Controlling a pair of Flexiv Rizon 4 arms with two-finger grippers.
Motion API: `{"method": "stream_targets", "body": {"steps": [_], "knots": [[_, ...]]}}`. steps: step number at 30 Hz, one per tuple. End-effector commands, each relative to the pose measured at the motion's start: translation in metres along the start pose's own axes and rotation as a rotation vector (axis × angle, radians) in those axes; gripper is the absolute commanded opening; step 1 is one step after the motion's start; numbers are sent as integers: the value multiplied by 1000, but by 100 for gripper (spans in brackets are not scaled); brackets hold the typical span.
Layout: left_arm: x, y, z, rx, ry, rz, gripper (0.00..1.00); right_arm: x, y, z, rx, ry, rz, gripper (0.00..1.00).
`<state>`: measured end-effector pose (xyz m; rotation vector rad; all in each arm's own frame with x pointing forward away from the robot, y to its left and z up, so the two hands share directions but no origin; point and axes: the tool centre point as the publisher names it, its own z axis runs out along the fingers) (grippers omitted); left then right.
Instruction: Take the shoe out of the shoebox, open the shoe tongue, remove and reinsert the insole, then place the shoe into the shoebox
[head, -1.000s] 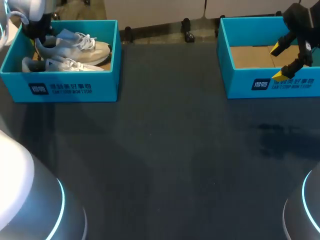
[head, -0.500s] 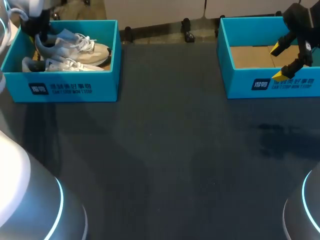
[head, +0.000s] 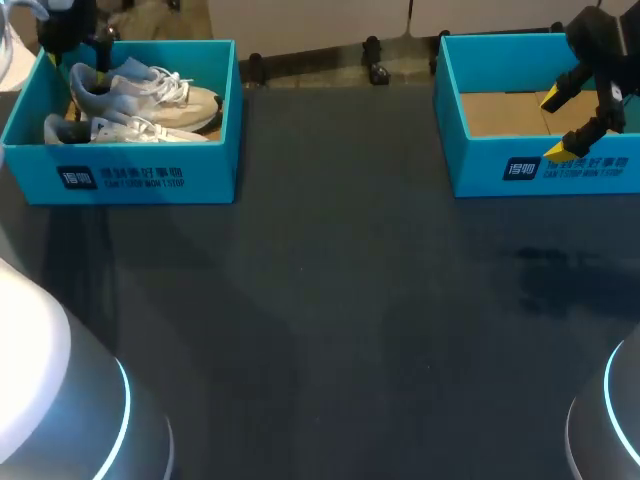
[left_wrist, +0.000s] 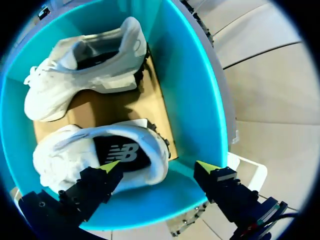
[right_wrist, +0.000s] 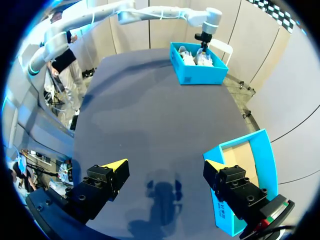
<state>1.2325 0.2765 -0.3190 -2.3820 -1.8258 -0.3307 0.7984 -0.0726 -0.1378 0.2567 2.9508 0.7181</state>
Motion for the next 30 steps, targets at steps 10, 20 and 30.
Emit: {"method": "stream_targets", "body": {"steps": [10,20,30], "knots": [[-8,-45,-68,-44,-104,-56,100,-1,1,1,3,2,1,100],[-4,-66,-100,20,-158,-169,100,-1,1,1,3,2,1,100],[-4,-66,-100,20,-158,-169,100,-1,1,1,3,2,1,100]]}}
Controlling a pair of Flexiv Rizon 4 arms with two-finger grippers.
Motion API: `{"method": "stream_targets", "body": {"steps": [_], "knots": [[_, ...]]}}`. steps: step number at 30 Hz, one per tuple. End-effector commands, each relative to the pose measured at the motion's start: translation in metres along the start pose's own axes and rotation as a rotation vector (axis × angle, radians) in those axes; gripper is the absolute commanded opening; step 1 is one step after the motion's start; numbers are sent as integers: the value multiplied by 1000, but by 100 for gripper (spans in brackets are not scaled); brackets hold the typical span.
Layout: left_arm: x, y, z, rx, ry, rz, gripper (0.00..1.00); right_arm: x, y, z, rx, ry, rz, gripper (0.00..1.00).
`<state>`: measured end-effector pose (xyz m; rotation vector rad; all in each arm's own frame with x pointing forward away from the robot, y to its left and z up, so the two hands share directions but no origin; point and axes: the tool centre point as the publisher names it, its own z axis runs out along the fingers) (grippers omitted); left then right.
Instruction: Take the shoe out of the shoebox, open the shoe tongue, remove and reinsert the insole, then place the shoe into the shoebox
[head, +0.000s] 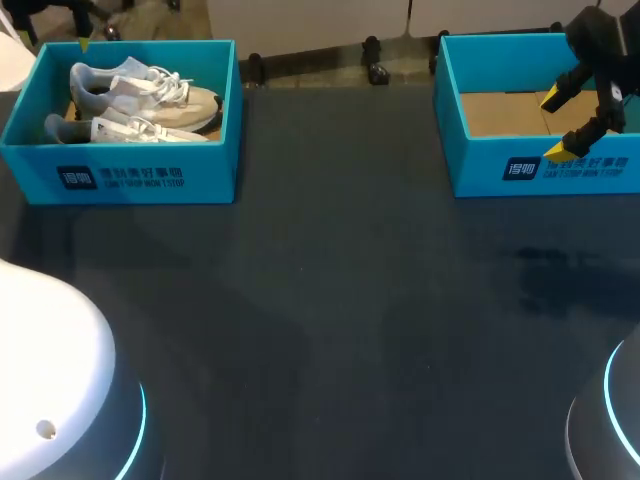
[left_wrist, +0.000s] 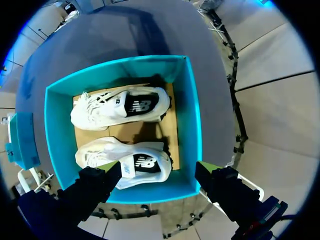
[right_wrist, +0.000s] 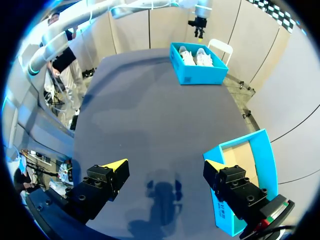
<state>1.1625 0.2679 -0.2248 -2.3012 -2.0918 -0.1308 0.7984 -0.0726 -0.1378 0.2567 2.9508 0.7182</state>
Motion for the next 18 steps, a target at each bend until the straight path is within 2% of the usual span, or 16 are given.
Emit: {"method": "stream_targets", "body": {"steps": [1,8,11,18], "knots": [[-1,-4,1,-9,2,-1,100,-1,1,1,3,2,1,100],[-1,-4,1,-9,2,-1,100,-1,1,1,3,2,1,100],[-3,-19,1,-33,-9,8,100,-1,1,1,3,2,1,100],[-4,-42,9,-27,-15,43,100,-1,1,1,3,2,1,100]]}}
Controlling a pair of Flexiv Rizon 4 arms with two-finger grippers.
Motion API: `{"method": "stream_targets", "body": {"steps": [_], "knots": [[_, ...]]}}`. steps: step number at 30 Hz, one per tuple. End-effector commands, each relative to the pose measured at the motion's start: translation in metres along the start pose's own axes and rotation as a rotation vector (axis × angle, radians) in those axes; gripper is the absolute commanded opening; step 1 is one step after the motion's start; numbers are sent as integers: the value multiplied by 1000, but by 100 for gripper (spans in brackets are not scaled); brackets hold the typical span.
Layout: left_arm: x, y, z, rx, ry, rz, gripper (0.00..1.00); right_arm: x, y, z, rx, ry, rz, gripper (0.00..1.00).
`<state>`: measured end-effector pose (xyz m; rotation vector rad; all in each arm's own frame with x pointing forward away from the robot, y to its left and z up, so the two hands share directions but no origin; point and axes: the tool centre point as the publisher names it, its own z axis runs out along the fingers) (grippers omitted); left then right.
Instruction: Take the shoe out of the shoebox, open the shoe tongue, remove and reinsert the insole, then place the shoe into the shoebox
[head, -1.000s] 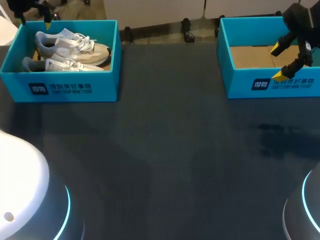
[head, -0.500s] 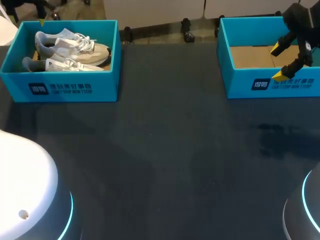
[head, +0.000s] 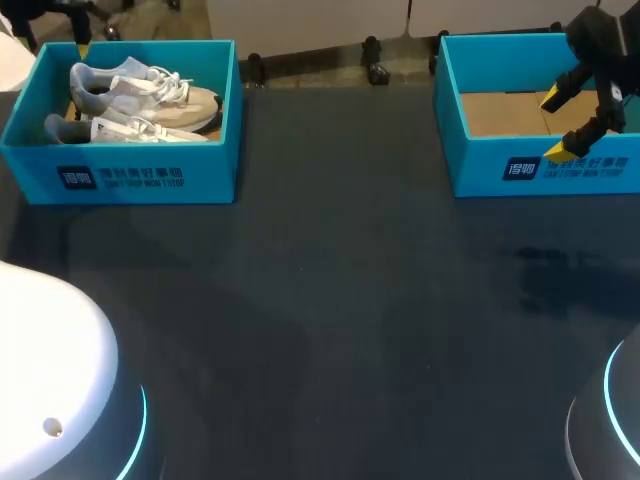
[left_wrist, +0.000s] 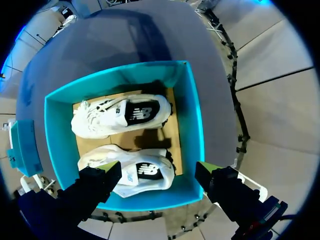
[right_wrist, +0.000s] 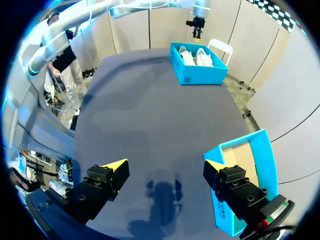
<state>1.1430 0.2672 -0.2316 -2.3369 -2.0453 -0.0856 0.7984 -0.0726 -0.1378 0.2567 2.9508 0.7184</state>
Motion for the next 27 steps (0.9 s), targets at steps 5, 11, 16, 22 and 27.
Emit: {"method": "stream_targets", "body": {"steps": [5,11,16,22,27], "knots": [[-1,-36,12,-53,-14,14,100,-1,1,1,3,2,1,100],[-4,-47,26,-42,-31,19,89,-1,1,1,3,2,1,100],[-6,-51,36,-33,-32,12,71,-1,1,1,3,2,1,100],[-5,-56,43,-42,-46,25,51,-1,1,1,3,2,1,100],[-3,-58,53,-31,-57,11,45,-1,1,1,3,2,1,100]]}}
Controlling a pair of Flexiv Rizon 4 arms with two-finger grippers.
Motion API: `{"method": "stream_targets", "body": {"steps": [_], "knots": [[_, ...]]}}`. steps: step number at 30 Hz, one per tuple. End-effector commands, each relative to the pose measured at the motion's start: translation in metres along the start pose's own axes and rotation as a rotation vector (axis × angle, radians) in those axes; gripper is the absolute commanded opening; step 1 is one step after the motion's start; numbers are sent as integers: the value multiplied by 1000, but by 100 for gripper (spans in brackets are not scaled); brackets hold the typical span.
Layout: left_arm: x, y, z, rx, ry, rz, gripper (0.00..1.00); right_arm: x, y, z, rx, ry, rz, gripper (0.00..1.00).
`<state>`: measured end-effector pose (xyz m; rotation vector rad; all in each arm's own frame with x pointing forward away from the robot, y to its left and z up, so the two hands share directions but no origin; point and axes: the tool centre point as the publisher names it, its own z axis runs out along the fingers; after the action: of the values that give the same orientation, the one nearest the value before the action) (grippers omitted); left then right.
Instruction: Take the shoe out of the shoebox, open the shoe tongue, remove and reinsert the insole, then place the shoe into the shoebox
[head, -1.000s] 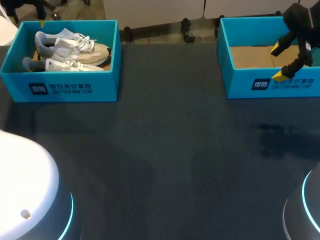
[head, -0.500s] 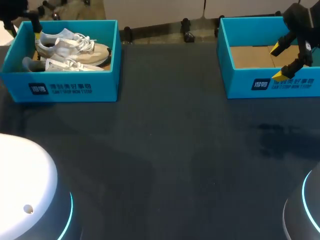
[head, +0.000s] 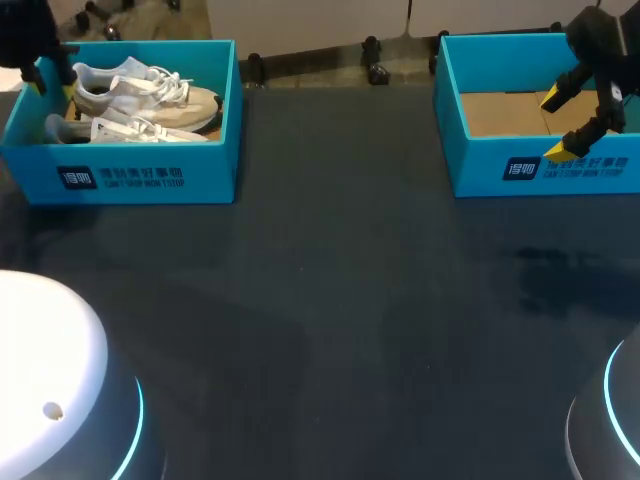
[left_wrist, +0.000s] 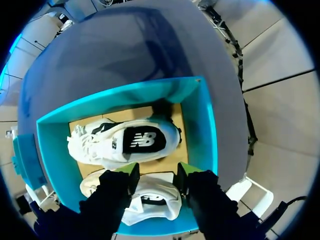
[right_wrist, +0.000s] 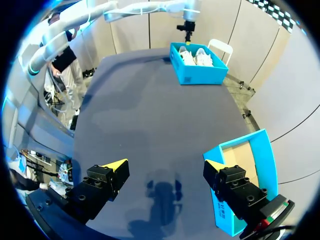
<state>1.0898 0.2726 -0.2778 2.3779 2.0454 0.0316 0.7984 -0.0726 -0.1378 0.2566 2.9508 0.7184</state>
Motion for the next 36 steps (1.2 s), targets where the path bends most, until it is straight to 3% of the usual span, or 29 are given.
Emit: {"method": "stream_targets", "body": {"steps": [1,7,36], "knots": [[2,-5,9,-23,-4,-11,44,-1,1,1,3,2,1,100],[4,-12,14,-11,2,-14,46,-1,1,1,3,2,1,100],[17,-24,56,-25,16,-65,37,-1,1,1,3,2,1,100]]}}
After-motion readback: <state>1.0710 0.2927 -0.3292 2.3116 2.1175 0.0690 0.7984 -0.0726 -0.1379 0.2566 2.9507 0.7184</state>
